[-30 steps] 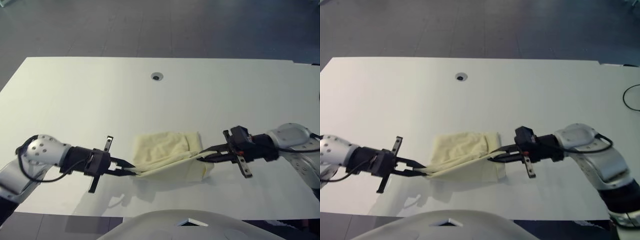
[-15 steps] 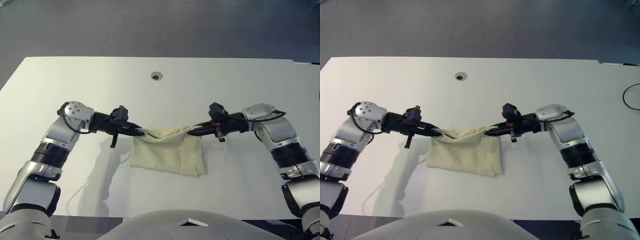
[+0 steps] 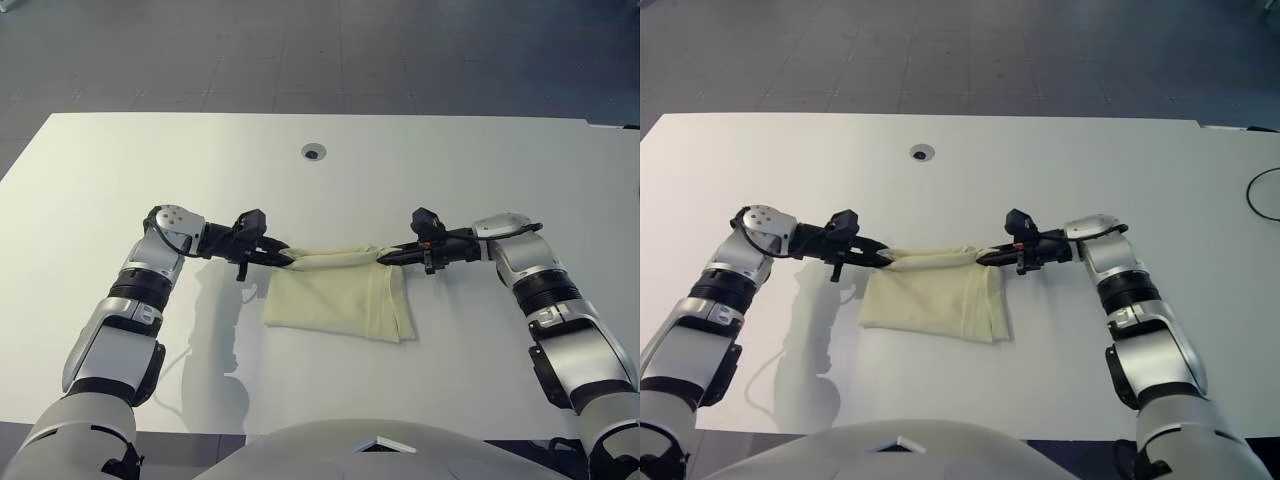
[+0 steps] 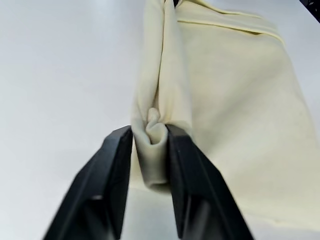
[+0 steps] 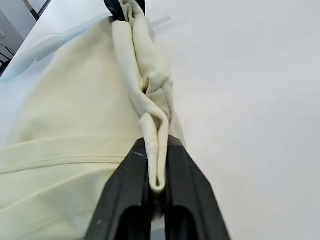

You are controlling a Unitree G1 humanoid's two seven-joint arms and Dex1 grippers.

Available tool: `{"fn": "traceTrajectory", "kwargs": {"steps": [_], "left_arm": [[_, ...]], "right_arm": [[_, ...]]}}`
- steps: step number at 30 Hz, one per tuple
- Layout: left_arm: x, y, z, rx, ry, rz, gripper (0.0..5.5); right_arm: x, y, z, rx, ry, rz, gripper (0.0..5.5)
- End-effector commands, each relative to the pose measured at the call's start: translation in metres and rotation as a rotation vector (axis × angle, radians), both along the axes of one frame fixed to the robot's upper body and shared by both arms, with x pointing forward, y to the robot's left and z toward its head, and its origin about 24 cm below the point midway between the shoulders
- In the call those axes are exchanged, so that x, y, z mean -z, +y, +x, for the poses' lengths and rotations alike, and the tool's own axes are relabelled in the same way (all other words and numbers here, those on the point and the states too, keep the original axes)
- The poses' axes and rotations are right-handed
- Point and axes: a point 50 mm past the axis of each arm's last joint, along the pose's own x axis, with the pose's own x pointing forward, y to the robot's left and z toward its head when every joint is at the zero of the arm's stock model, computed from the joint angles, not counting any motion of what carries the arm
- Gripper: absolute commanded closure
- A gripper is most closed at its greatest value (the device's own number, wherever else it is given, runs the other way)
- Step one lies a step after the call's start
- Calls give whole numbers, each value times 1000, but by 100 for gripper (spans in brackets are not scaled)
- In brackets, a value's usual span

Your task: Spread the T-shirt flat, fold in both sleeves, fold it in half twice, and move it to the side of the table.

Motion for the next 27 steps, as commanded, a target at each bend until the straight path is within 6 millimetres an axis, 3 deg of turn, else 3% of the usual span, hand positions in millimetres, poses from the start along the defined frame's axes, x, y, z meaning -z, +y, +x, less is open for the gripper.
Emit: {"fn": "traceTrajectory", "kwargs": {"steps": [1, 8, 14, 17, 22, 27], "left_arm": [[-12, 2, 11, -75, 30, -51, 342], [-21, 8, 19, -216, 65, -116, 220], [-24, 15, 28, -371, -33, -114, 120], [-31, 17, 30, -412, -103, -157, 74], [-40, 12, 13, -313, -129, -213, 10], [-51, 4, -6, -248, -195, -260, 10]], "right_arm": [[-5, -5, 6, 124, 91, 98, 436], [-15, -17, 20, 411, 194, 266, 320], [-37, -25, 30, 527, 66, 359, 222], [-47, -22, 28, 501, -25, 373, 178], [-50, 4, 9, 349, -104, 344, 102], [-42, 37, -12, 199, -100, 306, 180]]}}
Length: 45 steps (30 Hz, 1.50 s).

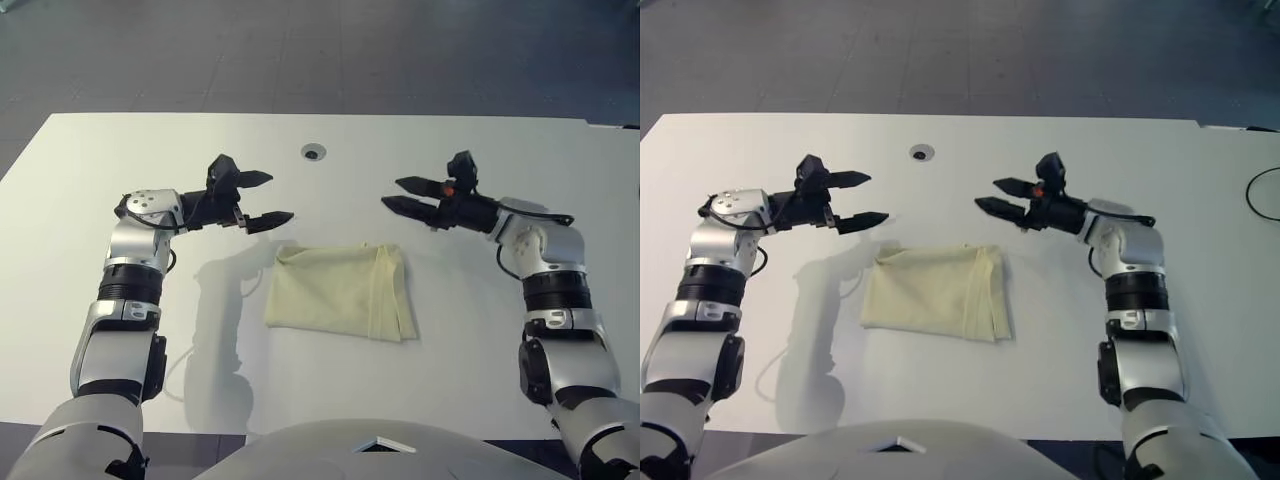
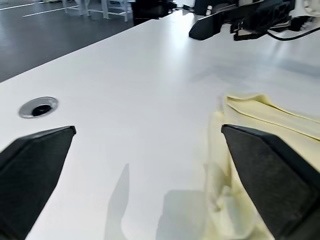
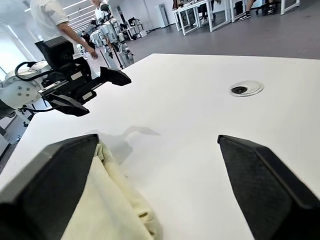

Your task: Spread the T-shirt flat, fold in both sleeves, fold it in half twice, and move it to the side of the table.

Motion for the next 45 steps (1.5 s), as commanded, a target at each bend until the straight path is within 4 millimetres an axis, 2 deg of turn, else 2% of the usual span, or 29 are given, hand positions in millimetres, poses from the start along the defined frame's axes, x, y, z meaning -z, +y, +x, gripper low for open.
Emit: {"fn": "traceTrajectory", "kwargs": {"steps": [1, 3, 7, 11, 14, 17, 20, 22, 24, 27, 29, 35, 39, 42, 45], "left_arm": [[-15, -2, -13, 10, -85, -37, 10], [-25, -1, -19, -20, -129, -85, 10], [-40, 5, -43, -43, -218, -109, 71], [-65, 18, -54, -190, -354, -140, 144], [-70, 24, -65, -257, -400, -145, 103], [-64, 17, -76, -246, -393, -122, 50], [-55, 8, -87, -209, -377, -100, 10], [-51, 3, -91, -191, -369, -88, 10], [-49, 0, -92, -182, -365, -82, 10], [-48, -2, -91, -176, -365, -75, 10], [-47, -3, -90, -175, -363, -73, 10], [-40, -7, -89, -173, -352, -62, 10], [-35, -15, -88, -178, -347, -58, 10], [-29, -21, -89, -179, -342, -55, 10], [-25, -26, -89, -189, -342, -52, 10]], "right_arm": [[4, 30, -16, -137, 1, -24, 197], [7, 44, -23, -213, 20, -34, 234], [16, 70, -30, -327, 76, -44, 297], [30, 89, -34, -405, 152, -53, 367], [47, 103, -30, -401, 191, -96, 416], [58, 109, -17, -323, 207, -119, 469], [70, 108, -7, -229, 245, -147, 518], [80, 105, -3, -156, 297, -173, 549], [92, 98, -1, -79, 363, -217, 532], [103, 80, 3, 44, 422, -275, 487], [106, 59, 10, 177, 454, -290, 450], [105, -24, 21, 660, 500, -346, 388], [99, -78, 17, 957, 512, -371, 345], [90, -112, 12, 1134, 499, -367, 309], [83, -137, 6, 1273, 477, -385, 277]]}}
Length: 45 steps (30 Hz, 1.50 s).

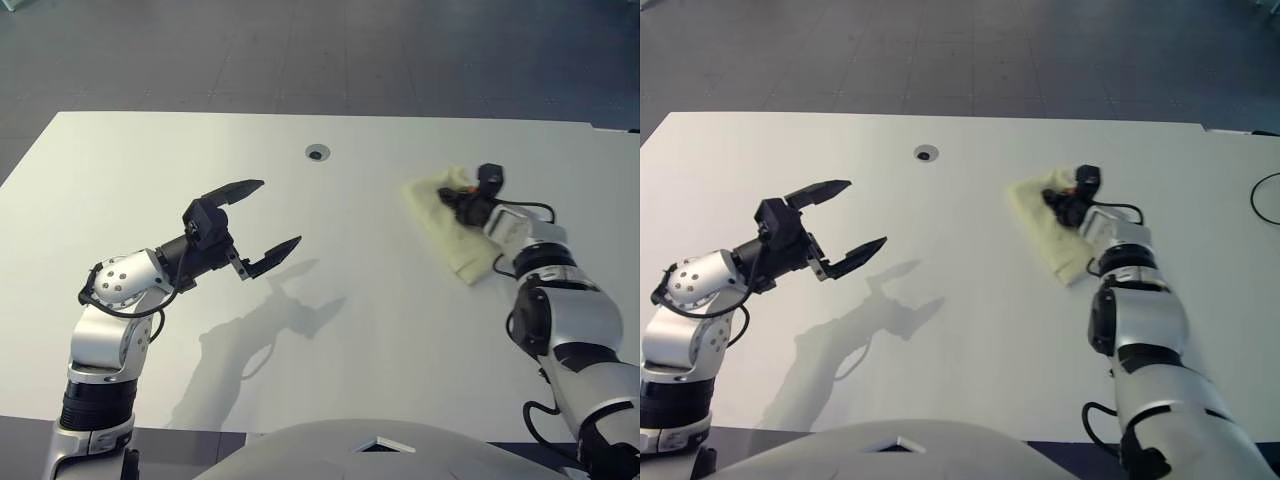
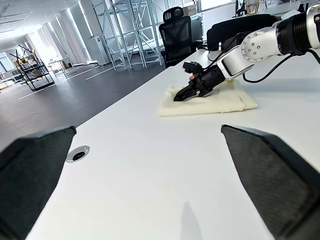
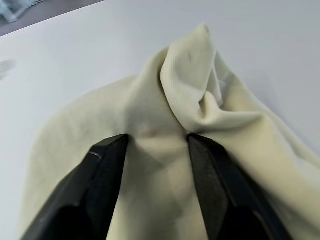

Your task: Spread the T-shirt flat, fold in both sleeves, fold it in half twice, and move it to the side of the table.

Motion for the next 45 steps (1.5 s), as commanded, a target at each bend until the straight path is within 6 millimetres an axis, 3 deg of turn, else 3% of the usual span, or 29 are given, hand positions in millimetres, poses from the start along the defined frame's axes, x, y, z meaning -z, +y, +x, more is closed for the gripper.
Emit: {"fn": "traceTrajectory", "kwargs": {"steps": [1, 5, 9, 11, 16, 19, 21, 26, 30, 35, 39, 42, 45], "left_arm": [[6, -7, 0, -18, -5, 9, 10], [8, -15, 3, -66, -27, -13, 10], [9, -22, 7, -115, -47, -36, 10], [9, -25, 10, -141, -63, -35, 10], [4, -31, 17, -228, -158, -34, 10], [-2, -37, 17, -262, -204, -62, 10], [-5, -41, 16, -271, -226, -76, 10], [-10, -46, 19, -340, -285, -80, 10], [-10, -42, 21, -503, -259, -106, 10], [7, -38, 21, -647, -178, -155, 10], [11, -34, 27, -640, -230, -127, 10], [23, -25, 26, -656, -218, -88, 10], [20, -25, 28, -655, -254, -95, 40]], "right_arm": [[35, -36, -38, 210, 174, -52, 259], [30, -54, -45, 304, 159, -95, 206], [19, -57, -38, 278, 98, -147, 150], [6, -55, -29, 240, 29, -192, 124], [-52, -51, -3, 179, -269, -224, 55], [-84, -34, -2, 131, -444, -204, 14], [-99, -17, -9, 84, -531, -231, 14], [-114, 28, -29, -21, -667, -266, 14], [-112, 69, -49, -129, -733, -334, 14], [-67, 113, -87, -195, -658, -340, 14], [-60, 127, -105, -265, -687, -437, 14], [-56, 133, -111, -274, -726, -476, 54], [-41, 136, -116, -270, -681, -444, 104]]}}
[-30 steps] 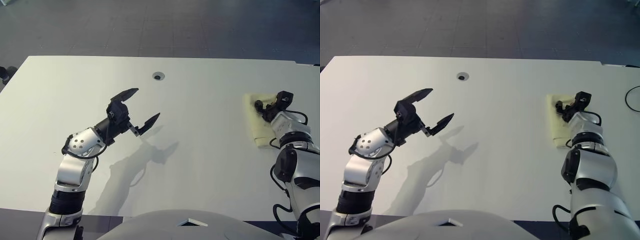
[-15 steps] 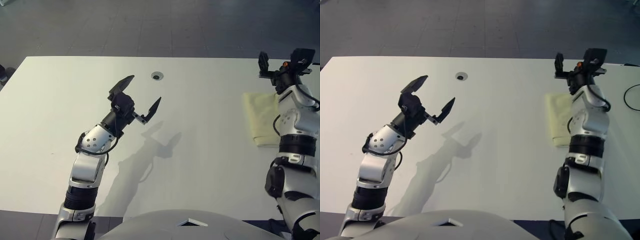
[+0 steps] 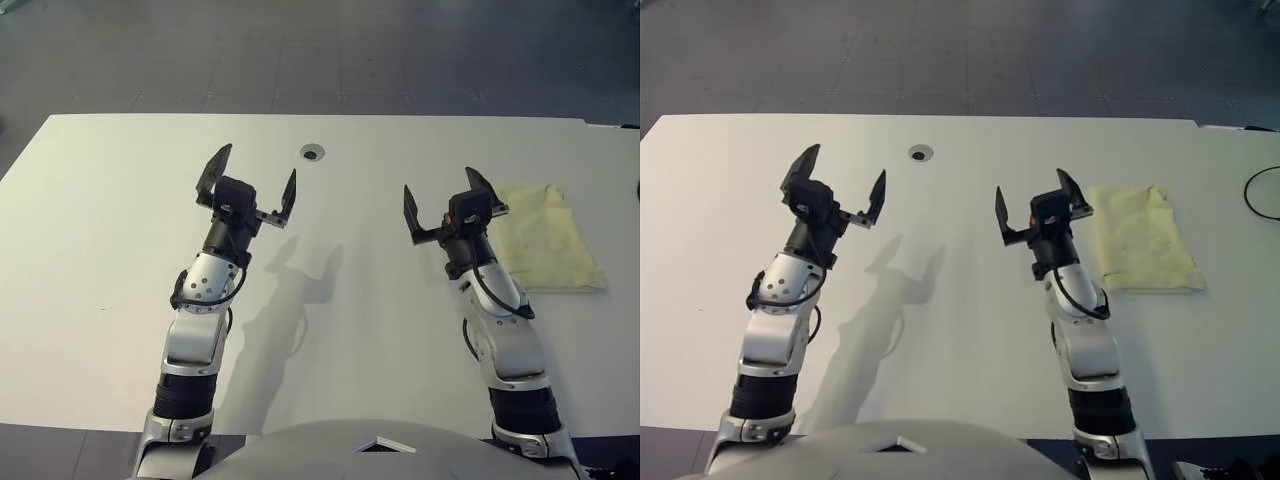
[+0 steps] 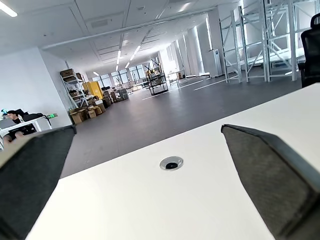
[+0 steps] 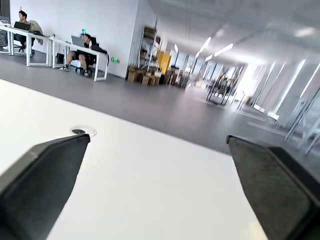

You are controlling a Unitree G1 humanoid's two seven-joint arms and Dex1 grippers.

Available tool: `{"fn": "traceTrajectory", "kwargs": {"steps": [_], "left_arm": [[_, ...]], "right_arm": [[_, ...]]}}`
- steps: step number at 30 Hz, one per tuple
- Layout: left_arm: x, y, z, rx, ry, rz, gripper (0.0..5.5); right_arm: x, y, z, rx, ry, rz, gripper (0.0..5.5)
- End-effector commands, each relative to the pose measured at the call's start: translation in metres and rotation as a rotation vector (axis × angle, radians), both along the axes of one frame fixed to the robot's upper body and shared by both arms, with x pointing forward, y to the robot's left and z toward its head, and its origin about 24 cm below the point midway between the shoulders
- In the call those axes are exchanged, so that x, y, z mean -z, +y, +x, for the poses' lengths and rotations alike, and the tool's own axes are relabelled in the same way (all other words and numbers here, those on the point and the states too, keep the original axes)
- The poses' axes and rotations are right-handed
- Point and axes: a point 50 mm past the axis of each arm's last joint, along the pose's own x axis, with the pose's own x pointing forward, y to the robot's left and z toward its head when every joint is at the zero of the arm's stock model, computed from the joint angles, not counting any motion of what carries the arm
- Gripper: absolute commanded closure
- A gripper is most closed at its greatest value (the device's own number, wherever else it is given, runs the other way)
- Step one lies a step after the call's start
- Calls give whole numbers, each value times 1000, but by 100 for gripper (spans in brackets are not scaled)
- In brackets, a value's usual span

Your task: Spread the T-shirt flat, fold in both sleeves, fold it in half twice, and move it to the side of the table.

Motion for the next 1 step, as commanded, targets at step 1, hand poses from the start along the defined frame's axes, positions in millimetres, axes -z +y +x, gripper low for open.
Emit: {"fn": "traceTrajectory", "kwargs": {"steps": [1], "left_arm": [[-1, 3, 2, -5, -31, 17, 61]], "right_arm": [[15, 3, -7, 20, 33, 30, 123]]}}
